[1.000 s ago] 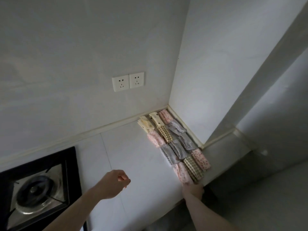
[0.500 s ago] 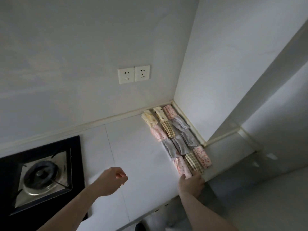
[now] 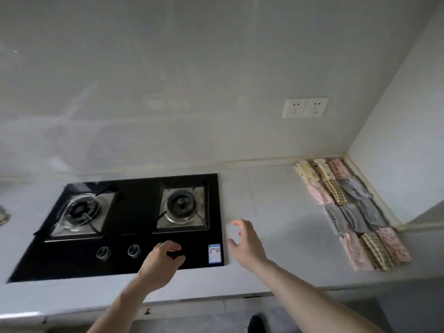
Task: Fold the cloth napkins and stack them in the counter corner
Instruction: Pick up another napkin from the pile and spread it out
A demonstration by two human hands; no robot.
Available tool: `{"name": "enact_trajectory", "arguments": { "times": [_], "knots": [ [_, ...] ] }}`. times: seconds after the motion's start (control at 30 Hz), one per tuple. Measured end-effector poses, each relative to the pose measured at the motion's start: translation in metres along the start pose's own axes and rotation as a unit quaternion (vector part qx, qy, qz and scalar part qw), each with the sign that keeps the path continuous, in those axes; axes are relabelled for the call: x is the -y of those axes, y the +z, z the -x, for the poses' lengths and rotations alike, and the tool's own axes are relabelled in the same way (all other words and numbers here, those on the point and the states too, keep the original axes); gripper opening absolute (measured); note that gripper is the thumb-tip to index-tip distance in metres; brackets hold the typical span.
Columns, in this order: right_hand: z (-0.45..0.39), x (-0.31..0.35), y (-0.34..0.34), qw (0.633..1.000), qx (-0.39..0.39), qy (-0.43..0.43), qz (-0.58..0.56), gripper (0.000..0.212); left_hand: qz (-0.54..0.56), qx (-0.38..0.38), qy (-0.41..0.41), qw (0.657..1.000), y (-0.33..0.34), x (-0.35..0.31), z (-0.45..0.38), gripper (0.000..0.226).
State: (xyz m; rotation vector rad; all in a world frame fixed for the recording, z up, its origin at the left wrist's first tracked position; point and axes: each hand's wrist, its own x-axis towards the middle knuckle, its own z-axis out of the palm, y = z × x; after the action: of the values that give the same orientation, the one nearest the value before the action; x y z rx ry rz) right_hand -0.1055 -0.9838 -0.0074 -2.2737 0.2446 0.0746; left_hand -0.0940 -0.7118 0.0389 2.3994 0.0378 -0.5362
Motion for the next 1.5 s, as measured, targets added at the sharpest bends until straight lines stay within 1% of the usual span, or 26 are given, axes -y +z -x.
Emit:
{"name": "enact_trajectory", "arguments": {
  "times": [0.13, 0.2, 0.3, 0.43, 0.5, 0.6, 0.83, 1.0, 1.17, 1.23, 1.33, 1.4, 1.5],
  "knots": [
    [0.029, 0.093, 0.07, 0.994, 0.079, -0.065, -0.033, 0.046, 0.011, -0.06, -0.04, 0.997, -0.051, 0.081, 0.064, 0.029],
    [0.048, 0.133, 0.105, 0.989, 0.113, -0.083, -0.054, 0.046, 0.014, -0.089, -0.056, 0.994, -0.074, 0.122, 0.097, 0.027],
    [0.076, 0.188, 0.155, 0.979, 0.163, -0.093, -0.079, 0.043, 0.022, -0.137, -0.071, 0.988, -0.108, 0.182, 0.144, 0.033],
    [0.112, 0.25, 0.212, 0.967, 0.218, -0.112, -0.07, 0.046, 0.042, -0.188, -0.102, 0.976, -0.149, 0.25, 0.199, 0.037],
    [0.119, 0.262, 0.223, 0.961, 0.243, -0.114, -0.068, 0.046, 0.045, -0.197, -0.104, 0.974, -0.156, 0.262, 0.208, 0.035],
    [0.12, 0.3, 0.254, 0.949, 0.278, -0.143, -0.043, 0.045, 0.065, -0.231, -0.113, 0.964, -0.181, 0.293, 0.224, 0.033],
    [0.098, 0.381, 0.351, 0.927, 0.327, -0.183, -0.016, 0.042, 0.085, -0.281, -0.146, 0.945, -0.237, 0.371, 0.233, 0.03],
    [0.075, 0.436, 0.419, 0.914, 0.363, -0.183, 0.0, 0.042, 0.089, -0.279, -0.196, 0.936, -0.296, 0.432, 0.226, 0.03],
    [0.036, 0.489, 0.479, 0.906, 0.368, -0.208, 0.017, 0.041, 0.088, -0.305, -0.22, 0.923, -0.354, 0.479, 0.207, 0.03],
    [0.031, 0.501, 0.493, 0.902, 0.378, -0.206, 0.027, 0.041, 0.095, -0.293, -0.234, 0.922, -0.366, 0.492, 0.202, 0.03],
    [0.022, 0.511, 0.504, 0.897, 0.388, -0.209, 0.009, 0.04, 0.1, -0.276, -0.237, 0.926, -0.38, 0.508, 0.189, 0.028],
    [0.009, 0.521, 0.507, 0.901, 0.381, -0.207, 0.005, 0.04, 0.107, -0.271, -0.234, 0.928, -0.397, 0.52, 0.172, 0.028],
    [-0.006, 0.533, 0.508, 0.905, 0.377, -0.195, 0.004, 0.041, 0.09, -0.245, -0.238, 0.936, -0.429, 0.538, 0.141, 0.027]
  ]
}}
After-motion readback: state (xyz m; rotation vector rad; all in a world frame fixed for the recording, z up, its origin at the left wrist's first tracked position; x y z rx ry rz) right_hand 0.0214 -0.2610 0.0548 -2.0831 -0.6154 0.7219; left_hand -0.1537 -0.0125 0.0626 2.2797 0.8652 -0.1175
